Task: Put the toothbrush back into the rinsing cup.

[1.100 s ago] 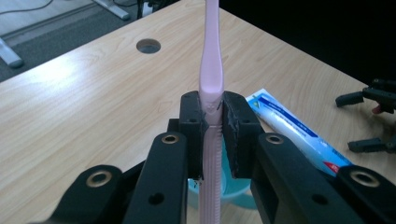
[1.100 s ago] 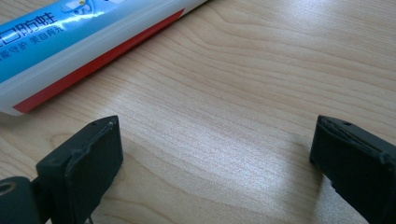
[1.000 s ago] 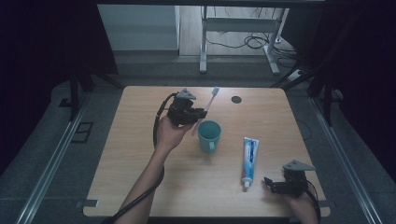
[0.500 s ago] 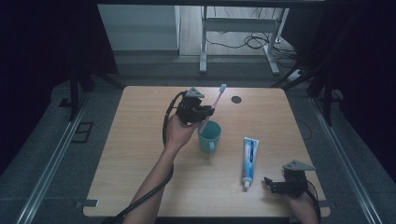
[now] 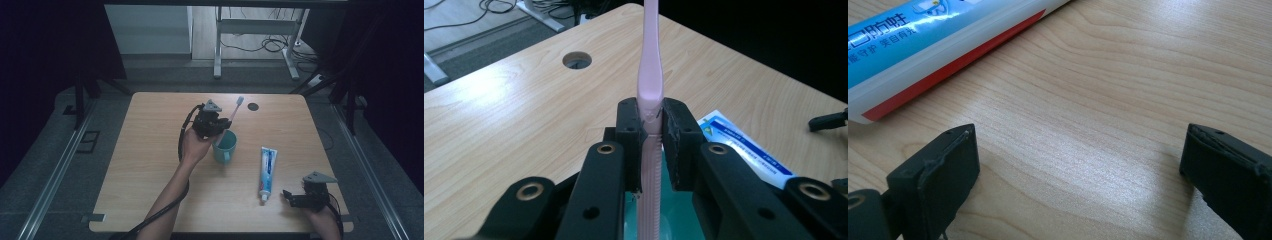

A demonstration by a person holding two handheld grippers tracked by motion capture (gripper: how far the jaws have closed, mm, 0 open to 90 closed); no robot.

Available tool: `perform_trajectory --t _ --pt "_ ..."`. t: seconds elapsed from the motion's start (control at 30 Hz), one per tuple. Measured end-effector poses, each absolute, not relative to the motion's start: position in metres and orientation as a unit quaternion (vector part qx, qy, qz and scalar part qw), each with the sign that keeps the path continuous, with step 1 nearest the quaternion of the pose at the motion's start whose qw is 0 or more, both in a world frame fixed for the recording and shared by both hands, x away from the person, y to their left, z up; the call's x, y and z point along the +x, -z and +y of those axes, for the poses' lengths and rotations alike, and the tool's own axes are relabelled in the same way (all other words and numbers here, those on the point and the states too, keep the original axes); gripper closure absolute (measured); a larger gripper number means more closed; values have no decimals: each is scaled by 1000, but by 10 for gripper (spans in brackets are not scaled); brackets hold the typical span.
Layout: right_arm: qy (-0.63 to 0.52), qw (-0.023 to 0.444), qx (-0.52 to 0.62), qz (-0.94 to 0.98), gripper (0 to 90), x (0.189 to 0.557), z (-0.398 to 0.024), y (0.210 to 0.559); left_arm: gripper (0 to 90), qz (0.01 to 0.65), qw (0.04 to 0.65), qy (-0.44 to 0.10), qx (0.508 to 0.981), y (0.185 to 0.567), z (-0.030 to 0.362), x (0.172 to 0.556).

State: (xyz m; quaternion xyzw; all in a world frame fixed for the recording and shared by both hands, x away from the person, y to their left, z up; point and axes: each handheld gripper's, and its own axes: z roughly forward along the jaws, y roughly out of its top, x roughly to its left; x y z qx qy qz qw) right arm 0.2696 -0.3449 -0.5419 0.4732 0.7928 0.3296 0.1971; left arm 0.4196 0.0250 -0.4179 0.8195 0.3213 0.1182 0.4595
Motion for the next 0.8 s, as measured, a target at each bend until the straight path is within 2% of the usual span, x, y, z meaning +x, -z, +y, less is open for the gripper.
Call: perform_trajectory --t 0.8 --pt "-329 197 474 793 21 270 -345 542 788 330 429 -111 834 458 16 417"
